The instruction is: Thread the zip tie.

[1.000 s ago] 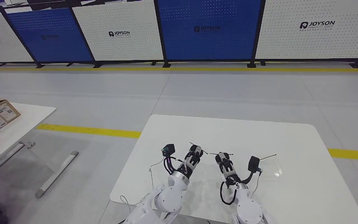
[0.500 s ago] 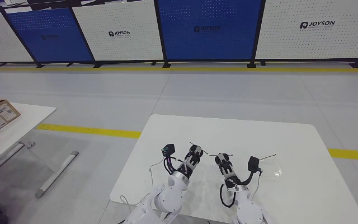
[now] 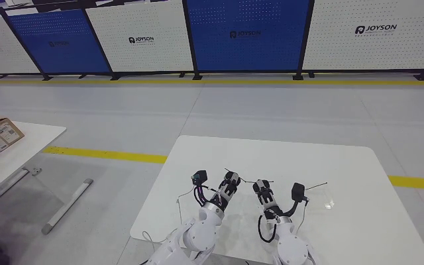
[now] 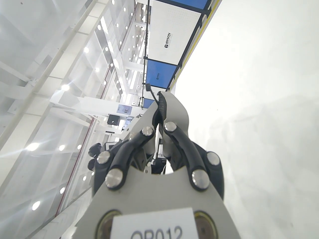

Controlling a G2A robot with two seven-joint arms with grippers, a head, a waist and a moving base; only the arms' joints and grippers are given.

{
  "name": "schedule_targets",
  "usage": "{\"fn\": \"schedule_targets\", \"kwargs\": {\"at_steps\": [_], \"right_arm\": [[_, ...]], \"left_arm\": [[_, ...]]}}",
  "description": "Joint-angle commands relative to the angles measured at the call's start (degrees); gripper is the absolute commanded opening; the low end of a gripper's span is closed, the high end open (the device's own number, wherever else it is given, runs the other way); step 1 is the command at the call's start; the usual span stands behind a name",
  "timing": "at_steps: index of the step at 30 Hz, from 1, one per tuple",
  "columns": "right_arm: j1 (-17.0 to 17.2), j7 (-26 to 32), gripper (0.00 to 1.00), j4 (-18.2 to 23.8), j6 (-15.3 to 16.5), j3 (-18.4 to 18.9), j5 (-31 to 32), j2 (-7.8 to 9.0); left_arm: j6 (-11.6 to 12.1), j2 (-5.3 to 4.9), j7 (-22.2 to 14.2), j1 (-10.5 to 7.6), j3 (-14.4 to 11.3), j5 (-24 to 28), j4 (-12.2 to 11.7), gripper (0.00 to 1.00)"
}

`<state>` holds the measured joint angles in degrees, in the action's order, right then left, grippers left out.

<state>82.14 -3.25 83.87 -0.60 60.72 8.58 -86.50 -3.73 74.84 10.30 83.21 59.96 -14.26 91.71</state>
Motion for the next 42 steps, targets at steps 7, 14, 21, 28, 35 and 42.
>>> {"fn": "schedule_targets", "kwargs": {"at_steps": [7,14,21,28,35,42], "right_arm": [[-0.5,-0.3,0.0,-0.7,-0.9,-0.3,-0.2,-0.2],[-0.1,-0.4,0.0,-0.6,-0.6,0.0,-0.3,-0.19],[0.2,-0.3,0.0,-0.2,0.3,0.2,-0.3,-0.17],[-0.1,0.0,0.0,-0.4,-0.1,0.1,-0.2,-0.24],[-0.3,0.2,0.0,-0.5,-0.2,0.0,-0.1,-0.29],[-0.3,1.1,0.0,-0.4,-0.2,0.0,0.2,-0.25]], "left_arm": [[0.0,0.0,0.0,0.0,0.0,0.0,0.0,0.0],[0.0,0.0,0.0,0.0,0.0,0.0,0.0,0.0],[0.0,0.0,0.0,0.0,0.0,0.0,0.0,0.0],[0.0,0.0,0.0,0.0,0.0,0.0,0.0,0.0],[0.0,0.0,0.0,0.0,0.0,0.0,0.0,0.0],[0.0,0.0,0.0,0.0,0.0,0.0,0.0,0.0]]}}
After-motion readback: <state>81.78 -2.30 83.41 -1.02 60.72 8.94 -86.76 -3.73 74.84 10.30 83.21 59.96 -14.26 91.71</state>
